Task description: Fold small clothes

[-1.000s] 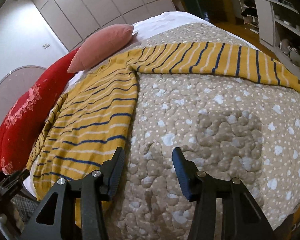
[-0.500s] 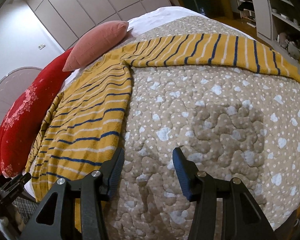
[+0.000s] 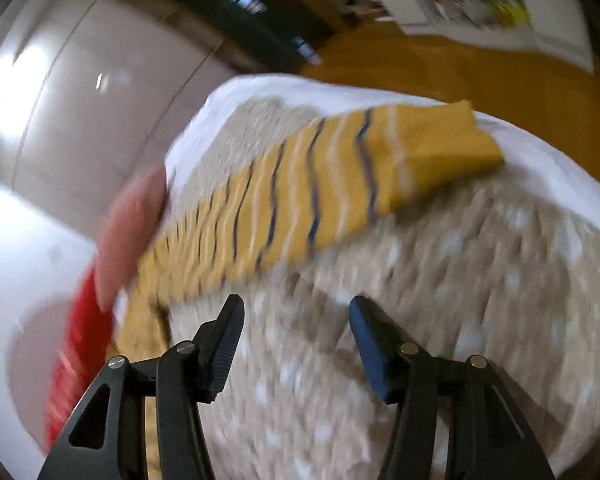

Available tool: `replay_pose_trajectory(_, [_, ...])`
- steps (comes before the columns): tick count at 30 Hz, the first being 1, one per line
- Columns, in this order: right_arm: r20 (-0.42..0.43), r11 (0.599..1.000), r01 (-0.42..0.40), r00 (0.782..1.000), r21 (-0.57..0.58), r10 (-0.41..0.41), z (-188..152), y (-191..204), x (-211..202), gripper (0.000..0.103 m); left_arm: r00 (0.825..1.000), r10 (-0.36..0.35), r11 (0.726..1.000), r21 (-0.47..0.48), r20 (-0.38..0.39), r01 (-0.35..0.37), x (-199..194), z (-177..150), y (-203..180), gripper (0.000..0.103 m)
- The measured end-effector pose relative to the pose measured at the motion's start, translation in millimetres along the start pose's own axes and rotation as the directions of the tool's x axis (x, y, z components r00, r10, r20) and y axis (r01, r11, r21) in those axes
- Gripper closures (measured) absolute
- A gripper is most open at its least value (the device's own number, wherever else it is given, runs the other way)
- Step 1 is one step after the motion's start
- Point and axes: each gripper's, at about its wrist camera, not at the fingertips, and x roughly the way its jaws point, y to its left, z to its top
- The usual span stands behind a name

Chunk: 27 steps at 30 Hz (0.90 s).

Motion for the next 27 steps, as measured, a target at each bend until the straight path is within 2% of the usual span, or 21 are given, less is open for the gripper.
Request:
replay_pose_trajectory(3, [0.057,0.997,-0.001,0.998,0.077,-0.003,27.9,-10.4,9.4,0.044,1.0,0.006,1.0,0.004,0.003,-0.006,-0.3,1.2,-1.2,0.044])
replay_pose_trajectory(5, [0.073,0.994,0.013,0.997,0.111,-0.021,42.0,-14.5,16.7,0.05,1.0,0.003,1.0,-0.002,0.007,-0.003,-1.3,2.9,0.1,0.044])
replay_pose_trajectory(7, [0.068,0.995,0.044,0.996,0.09,-0.051,50.7,-8.6,21.1,0.089,1.0,-0.003,1.0,-0.014,0.017,0.003,-2.9,5.0,4.9,0.044])
replay_pose_trajectory(10, [0.082,0.997,0.078,0.994,-0.02,-0.076,59.0,25.8,16.6,0.091,0.999,0.002,0.999,-0.055,0.045,0.0,-7.5,7.6,20.6,0.045])
replay_pose_trajectory(12, [0.092,0.985,0.087,0.993,-0.151,-0.073,61.5,72.0,16.7,0.091,0.998,0.01,0.995,-0.096,0.058,-0.004,-9.7,8.2,35.8,0.045])
replay_pose_trajectory(14, [0.077,0.959,0.055,0.996,-0.279,-0.035,54.5,127.7,22.8,0.091,0.998,0.011,0.991,-0.136,0.062,-0.002,-10.4,7.3,51.4,0.044])
replay_pose_trajectory(16, [0.042,0.923,0.013,0.999,-0.385,0.004,37.5,179.3,32.2,0.091,0.998,0.011,0.984,-0.179,0.069,0.002,-11.6,4.2,69.3,0.045])
replay_pose_trajectory(18, [-0.021,0.869,-0.048,0.999,-0.492,0.043,8.6,241.7,52.3,0.092,0.997,0.019,0.976,-0.218,0.078,-0.001,-13.1,-0.6,88.0,0.045])
replay_pose_trajectory(20, [-0.102,0.815,-0.121,0.992,-0.566,0.077,-28.2,298.4,77.8,0.095,0.996,0.025,0.97,-0.245,0.084,-0.003,-13.5,-5.4,103.3,0.045])
replay_pose_trajectory(22, [-0.166,0.773,-0.174,0.982,-0.611,0.09,-62.1,338.9,101.3,0.096,0.996,0.035,0.961,-0.276,0.086,-0.01,-12.8,-11.9,121.8,0.044])
replay_pose_trajectory(23, [-0.212,0.74,-0.207,0.973,-0.64,0.089,-88.6,364.7,120.0,0.096,0.995,0.04,0.957,-0.289,0.086,-0.014,-12.1,-14.6,129.2,0.044])
replay_pose_trajectory(27, [-0.314,0.648,-0.264,0.949,-0.715,0.039,-176.1,416.7,173.7,0.096,0.995,0.065,0.937,-0.346,0.073,-0.036,-4.5,-30.5,164.8,0.045])
